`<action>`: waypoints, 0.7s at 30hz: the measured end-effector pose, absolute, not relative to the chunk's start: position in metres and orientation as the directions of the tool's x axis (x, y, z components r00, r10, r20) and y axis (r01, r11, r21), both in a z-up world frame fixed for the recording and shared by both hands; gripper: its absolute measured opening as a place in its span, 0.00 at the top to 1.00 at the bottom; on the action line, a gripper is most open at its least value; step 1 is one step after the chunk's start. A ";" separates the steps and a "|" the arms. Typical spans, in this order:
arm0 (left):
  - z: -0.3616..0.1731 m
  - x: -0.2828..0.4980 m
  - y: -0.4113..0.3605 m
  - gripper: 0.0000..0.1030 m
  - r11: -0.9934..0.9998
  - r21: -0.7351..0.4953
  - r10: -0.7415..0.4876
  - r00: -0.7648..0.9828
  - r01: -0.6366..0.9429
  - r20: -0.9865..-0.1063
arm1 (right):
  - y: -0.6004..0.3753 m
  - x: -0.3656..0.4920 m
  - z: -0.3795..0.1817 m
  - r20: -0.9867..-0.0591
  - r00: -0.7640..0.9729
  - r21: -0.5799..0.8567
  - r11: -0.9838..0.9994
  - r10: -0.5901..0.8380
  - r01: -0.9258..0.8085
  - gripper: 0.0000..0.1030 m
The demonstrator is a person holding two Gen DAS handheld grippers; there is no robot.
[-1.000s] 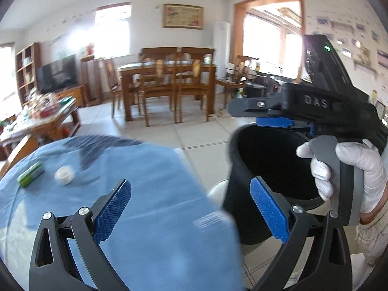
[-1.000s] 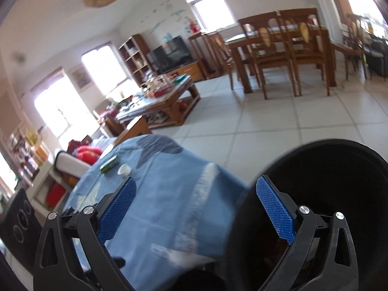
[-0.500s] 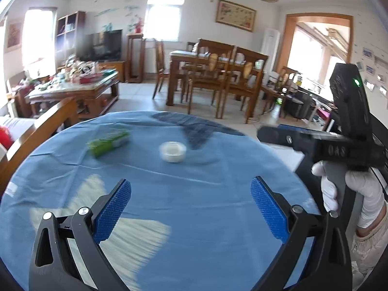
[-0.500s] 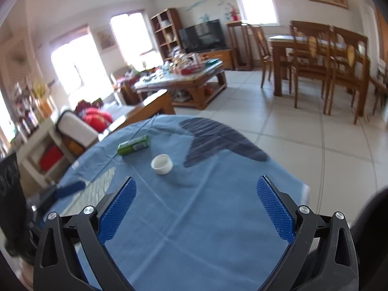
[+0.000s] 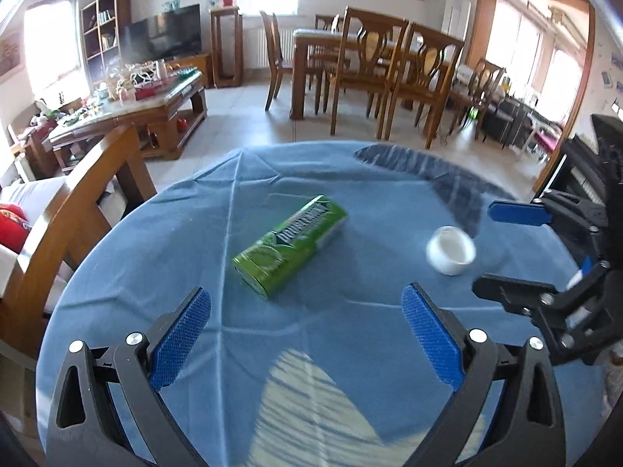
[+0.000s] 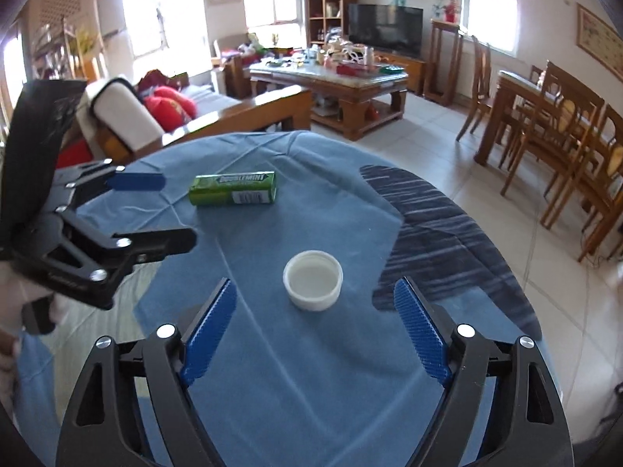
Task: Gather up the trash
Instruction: 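Grasp the green Doublemint pack with left tool while right tool grasps white cup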
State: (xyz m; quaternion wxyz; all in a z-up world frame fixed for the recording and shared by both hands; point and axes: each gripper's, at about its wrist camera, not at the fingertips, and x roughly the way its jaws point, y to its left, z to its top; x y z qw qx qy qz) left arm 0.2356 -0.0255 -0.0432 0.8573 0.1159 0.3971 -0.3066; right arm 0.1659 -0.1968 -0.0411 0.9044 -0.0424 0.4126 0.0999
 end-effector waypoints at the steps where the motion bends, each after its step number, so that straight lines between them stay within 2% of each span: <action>1: -0.046 0.239 -0.027 0.05 0.778 -0.050 -0.440 0.485 0.627 -0.755 | -0.195 0.171 -0.044 -0.761 0.632 0.005 0.975 0.148 -0.223 0.27; 5: -0.047 0.252 -0.030 0.07 0.751 -0.070 -0.465 0.451 0.656 -0.762 | -0.194 0.181 -0.052 -0.775 0.613 0.013 0.973 0.155 -0.230 0.31; 8: -0.052 0.258 -0.036 0.20 0.747 -0.070 -0.446 0.420 0.661 -0.791 | -0.198 0.182 -0.057 -0.779 0.605 0.017 0.971 0.162 -0.237 0.31; 11: -0.051 0.257 -0.042 0.36 0.745 -0.018 -0.420 0.448 0.667 -0.789 | -0.195 0.187 -0.064 -0.797 0.583 0.014 0.969 0.159 -0.245 0.41; 13: -0.051 0.258 -0.043 0.53 0.750 0.023 -0.392 0.472 0.662 -0.790 | -0.194 0.189 -0.065 -0.798 0.581 0.014 0.969 0.160 -0.248 0.48; 15: -0.050 0.258 -0.044 0.59 0.751 0.016 -0.398 0.472 0.660 -0.787 | -0.193 0.190 -0.066 -0.798 0.584 0.004 0.970 0.149 -0.243 0.52; 18: -0.050 0.254 -0.043 0.69 0.754 0.030 -0.391 0.484 0.656 -0.782 | -0.197 0.190 -0.064 -0.796 0.587 0.008 0.972 0.149 -0.235 0.64; 21: -0.051 0.250 -0.040 0.70 0.752 0.022 -0.399 0.480 0.659 -0.781 | -0.201 0.192 -0.063 -0.794 0.585 0.028 0.972 0.164 -0.233 0.64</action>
